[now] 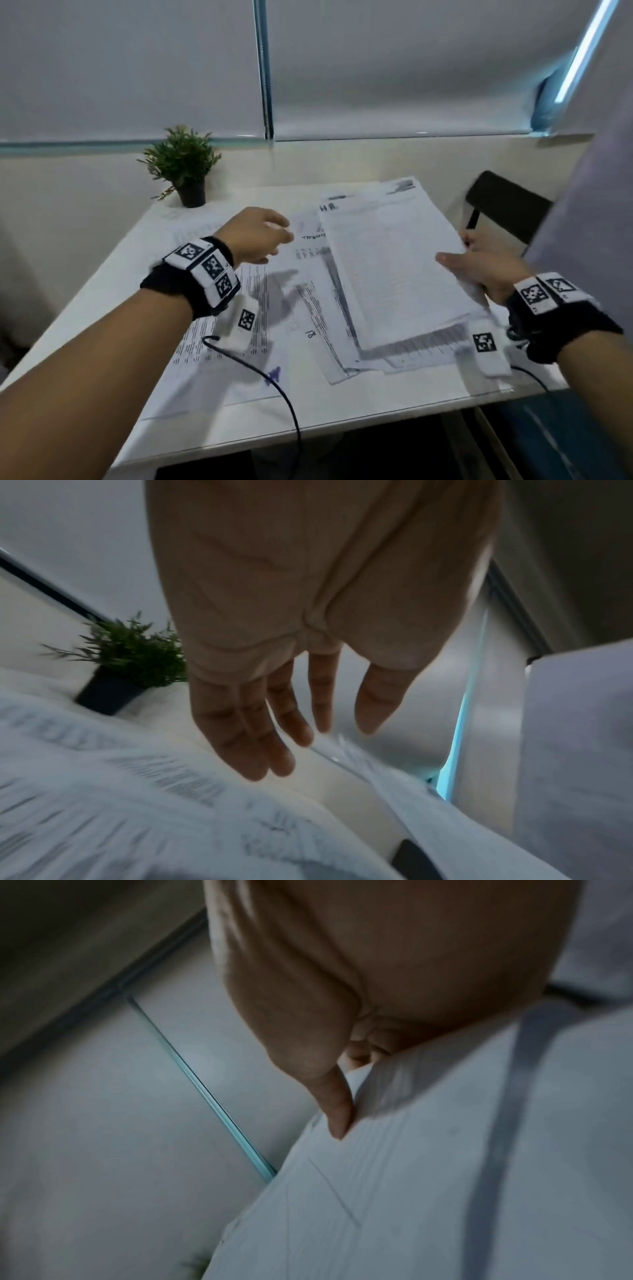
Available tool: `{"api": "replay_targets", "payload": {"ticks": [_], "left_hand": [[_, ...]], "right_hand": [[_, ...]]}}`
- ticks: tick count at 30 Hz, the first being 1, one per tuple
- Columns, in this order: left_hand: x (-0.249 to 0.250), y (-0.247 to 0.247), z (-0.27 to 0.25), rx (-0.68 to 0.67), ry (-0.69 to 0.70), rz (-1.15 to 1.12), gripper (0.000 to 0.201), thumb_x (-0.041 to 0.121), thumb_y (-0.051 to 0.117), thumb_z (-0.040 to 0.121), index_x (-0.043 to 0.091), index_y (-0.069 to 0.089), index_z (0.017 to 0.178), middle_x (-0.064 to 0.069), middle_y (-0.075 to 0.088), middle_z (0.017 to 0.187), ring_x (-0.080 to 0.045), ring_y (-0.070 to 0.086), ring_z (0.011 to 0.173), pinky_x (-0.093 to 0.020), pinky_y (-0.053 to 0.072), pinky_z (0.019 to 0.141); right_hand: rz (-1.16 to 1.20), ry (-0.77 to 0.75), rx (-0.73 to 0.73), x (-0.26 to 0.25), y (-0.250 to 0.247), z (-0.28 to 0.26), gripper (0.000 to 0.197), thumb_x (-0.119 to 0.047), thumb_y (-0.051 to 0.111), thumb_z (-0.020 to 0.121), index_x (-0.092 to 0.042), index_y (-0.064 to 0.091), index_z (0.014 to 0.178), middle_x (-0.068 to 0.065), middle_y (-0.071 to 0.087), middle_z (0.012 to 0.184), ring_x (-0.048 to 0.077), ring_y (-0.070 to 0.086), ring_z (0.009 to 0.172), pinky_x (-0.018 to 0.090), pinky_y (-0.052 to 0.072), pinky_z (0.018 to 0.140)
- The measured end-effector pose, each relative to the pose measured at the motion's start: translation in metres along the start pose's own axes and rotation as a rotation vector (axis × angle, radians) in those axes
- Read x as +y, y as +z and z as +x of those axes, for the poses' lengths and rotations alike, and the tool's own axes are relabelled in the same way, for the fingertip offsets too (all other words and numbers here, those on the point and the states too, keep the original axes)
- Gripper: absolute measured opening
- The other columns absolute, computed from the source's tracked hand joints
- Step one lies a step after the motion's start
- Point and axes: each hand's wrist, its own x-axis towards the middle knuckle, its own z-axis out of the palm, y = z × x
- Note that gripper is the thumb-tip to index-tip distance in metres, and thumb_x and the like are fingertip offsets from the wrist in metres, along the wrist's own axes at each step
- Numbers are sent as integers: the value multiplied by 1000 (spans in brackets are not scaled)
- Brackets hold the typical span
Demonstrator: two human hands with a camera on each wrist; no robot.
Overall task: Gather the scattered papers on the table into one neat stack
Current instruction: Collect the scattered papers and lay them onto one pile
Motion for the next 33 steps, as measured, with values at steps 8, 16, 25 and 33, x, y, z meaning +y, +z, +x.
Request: {"api": "replay_targets", "payload": {"ticks": [8, 16, 25, 33], "left_hand": [[-65, -13, 9, -4, -140, 586, 33, 16, 54, 96, 18, 68, 126, -10, 62, 135, -26, 61, 104, -29, 47, 85], [-116, -60, 4, 4, -359, 795, 59, 52, 57, 92, 6, 61, 129, -13, 62, 133, -31, 60, 117, -32, 48, 88], [-127, -55, 5, 6, -413, 739, 77, 51, 77, 79, 10, 49, 138, -11, 58, 137, -30, 59, 121, -34, 49, 92], [-136, -65, 16, 52, -423, 494, 113, 29, 89, 71, 11, 17, 157, -16, 50, 146, -36, 53, 128, -39, 49, 97]], "right_hand": [[-651, 238, -93, 51, 6, 24, 71, -28, 72, 91, -4, 40, 149, 18, 53, 147, 37, 51, 134, 40, 45, 107], [-644, -129, -288, -62, 79, -20, 59, -58, 62, 92, -25, 52, 141, 3, 67, 124, 25, 62, 113, 40, 46, 104], [-898, -433, -728, -110, 231, -71, 61, -58, 63, 93, -15, 58, 136, 4, 64, 134, 26, 62, 120, 39, 51, 101], [-1042, -456, -734, -106, 258, -81, 44, -54, 65, 86, -23, 58, 117, 2, 59, 103, 26, 52, 100, 44, 55, 89]]}}
